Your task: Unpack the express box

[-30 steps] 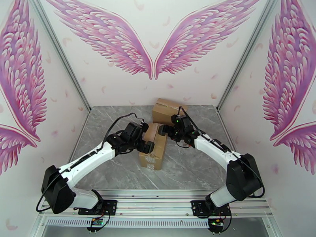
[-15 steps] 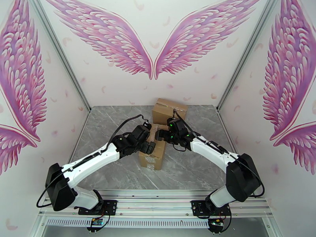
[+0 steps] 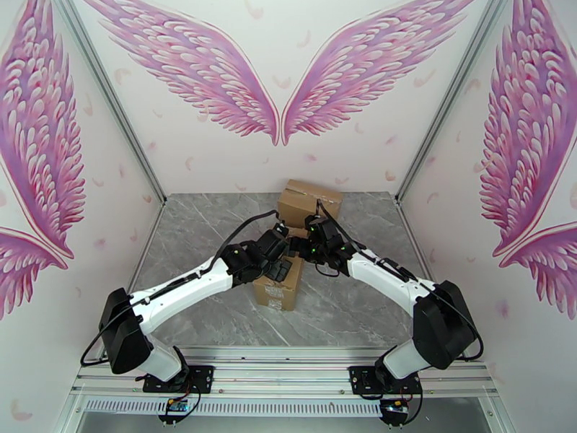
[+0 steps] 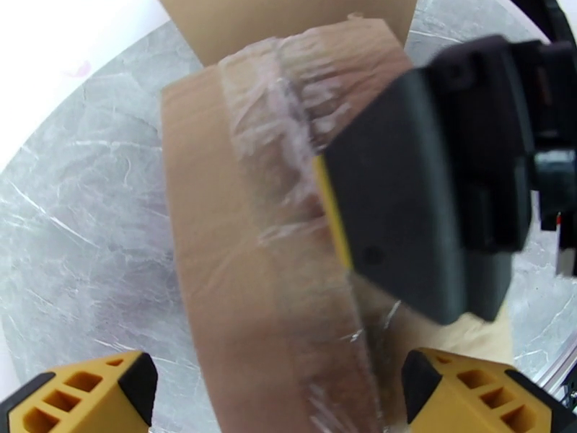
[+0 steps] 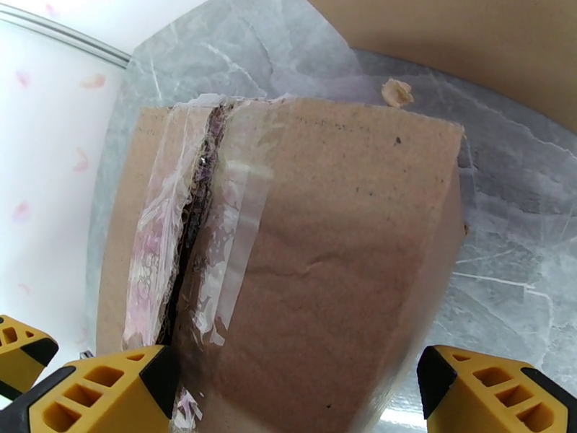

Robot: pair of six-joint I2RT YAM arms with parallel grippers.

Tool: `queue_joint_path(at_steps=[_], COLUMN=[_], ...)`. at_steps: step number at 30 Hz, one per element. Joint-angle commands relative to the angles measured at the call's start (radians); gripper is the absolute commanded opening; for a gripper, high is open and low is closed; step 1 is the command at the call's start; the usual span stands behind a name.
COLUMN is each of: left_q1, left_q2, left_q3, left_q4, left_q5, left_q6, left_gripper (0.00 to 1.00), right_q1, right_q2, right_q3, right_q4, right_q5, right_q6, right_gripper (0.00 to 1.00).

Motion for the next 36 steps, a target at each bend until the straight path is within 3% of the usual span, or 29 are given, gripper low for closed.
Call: queue_joint_path(at_steps=[1, 7, 13, 20, 29, 36], left_q1=[-0.013, -0.018, -0.018, -0.018, -0.002, 0.05], left_q2=[0.058, 0.1, 0.127, 0.118, 0.088, 0.056], left_q3=[0.061, 0.095, 0.152, 0.173, 0.181, 0.174], left_q4=[-0.092, -0.155, -0.264, -0.279, -0.299, -0.294], left_q5=[-0.119, -0.203, -0.27, -0.297, -0.38, -0.279], left_q6=[-0.003, -0.04, -0.065, -0.069, -0.028, 0.009], left_gripper=[0.96, 0.95, 0.89, 0.73, 0.44, 0.3], right_q1=[0.007, 0.007, 0.007, 0.007, 0.006, 0.007], right_q2=[-0.011, -0.008, -0.001, 0.005, 0.022, 0.025], right_q3=[-0.031, -0.04, -0.044, -0.051, -0.055, -0.057], right_q4=[-0.003, -0.001, -0.001, -0.004, -0.003, 0.002], right_q5=[0.005, 0.01, 0.012, 0.023, 0.025, 0.025], right_q6=[0.019, 0.018, 0.022, 0.024, 0.026, 0.026], right_gripper=[0.93, 0.93, 0.93, 0.93, 0.93, 0.93])
